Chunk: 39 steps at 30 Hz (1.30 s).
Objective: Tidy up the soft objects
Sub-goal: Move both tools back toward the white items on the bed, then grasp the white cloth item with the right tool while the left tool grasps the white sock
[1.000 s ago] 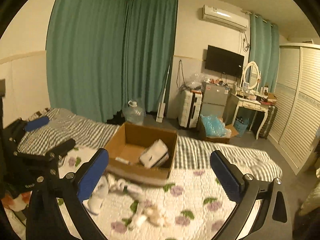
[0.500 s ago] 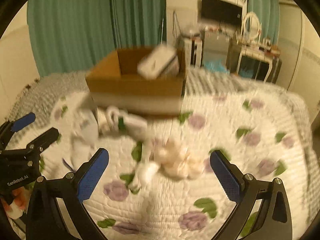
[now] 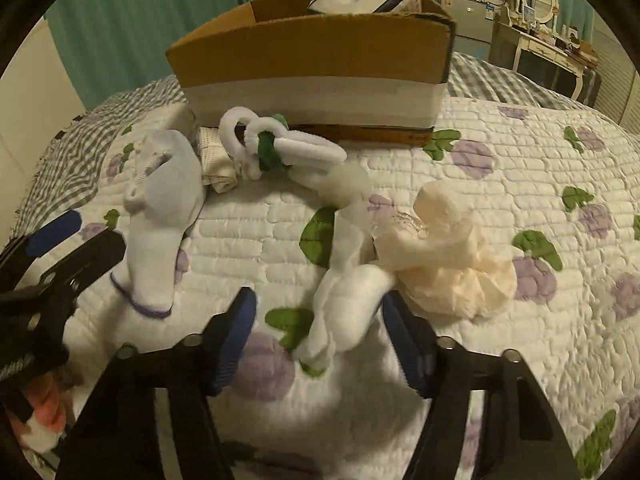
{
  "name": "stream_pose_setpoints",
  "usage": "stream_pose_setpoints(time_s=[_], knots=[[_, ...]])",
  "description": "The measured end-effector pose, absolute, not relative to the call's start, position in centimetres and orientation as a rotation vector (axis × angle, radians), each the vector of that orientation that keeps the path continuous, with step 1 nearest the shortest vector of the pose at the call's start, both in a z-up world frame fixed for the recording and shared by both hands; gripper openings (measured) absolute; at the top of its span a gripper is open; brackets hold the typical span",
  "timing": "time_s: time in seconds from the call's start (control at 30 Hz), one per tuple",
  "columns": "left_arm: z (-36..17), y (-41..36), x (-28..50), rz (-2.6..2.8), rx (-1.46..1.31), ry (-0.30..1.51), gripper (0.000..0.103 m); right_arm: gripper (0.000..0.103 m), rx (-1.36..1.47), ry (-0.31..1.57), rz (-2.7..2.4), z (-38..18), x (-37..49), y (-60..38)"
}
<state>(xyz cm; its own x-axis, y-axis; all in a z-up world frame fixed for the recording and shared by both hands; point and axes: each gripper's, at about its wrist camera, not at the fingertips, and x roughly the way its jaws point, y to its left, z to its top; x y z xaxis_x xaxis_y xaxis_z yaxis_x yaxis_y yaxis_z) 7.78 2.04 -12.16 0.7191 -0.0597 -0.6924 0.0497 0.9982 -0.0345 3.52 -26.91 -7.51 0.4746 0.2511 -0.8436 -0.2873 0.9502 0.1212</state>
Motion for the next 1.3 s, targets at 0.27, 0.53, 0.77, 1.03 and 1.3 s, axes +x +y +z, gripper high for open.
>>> stream_pose_setpoints(time_s=[0.27,0.53,0.77,1.03,1.3], knots=[[-13.6,0.6,10.1,-0.084,-0.008,0.815,0.089,0.028,0.011,1.019,0.288,-7.8,4.2,-28.3],[-14.7,0.3,9.9,-0.087,0.027,0.866,0.039,0.028,0.036,0.968,0.366,-5.7,1.9,-29.1],[-12.9,0.3,7.0,-0.085,0.051,0.827,0.033,0.028,0.022,0.904,0.399,-2.9,0.2,-28.8],[-8.4,-0.4,4.8,-0.129,0.04,0.739,0.033,0.028,0.015,0.816,0.418,1.2,-1.8,-29.3],[-7.1,0.1,5.3,-0.065,0.092,0.66,0.044,0.028,0.041,0.755,0.416,3.4,-1.3,-31.0]])
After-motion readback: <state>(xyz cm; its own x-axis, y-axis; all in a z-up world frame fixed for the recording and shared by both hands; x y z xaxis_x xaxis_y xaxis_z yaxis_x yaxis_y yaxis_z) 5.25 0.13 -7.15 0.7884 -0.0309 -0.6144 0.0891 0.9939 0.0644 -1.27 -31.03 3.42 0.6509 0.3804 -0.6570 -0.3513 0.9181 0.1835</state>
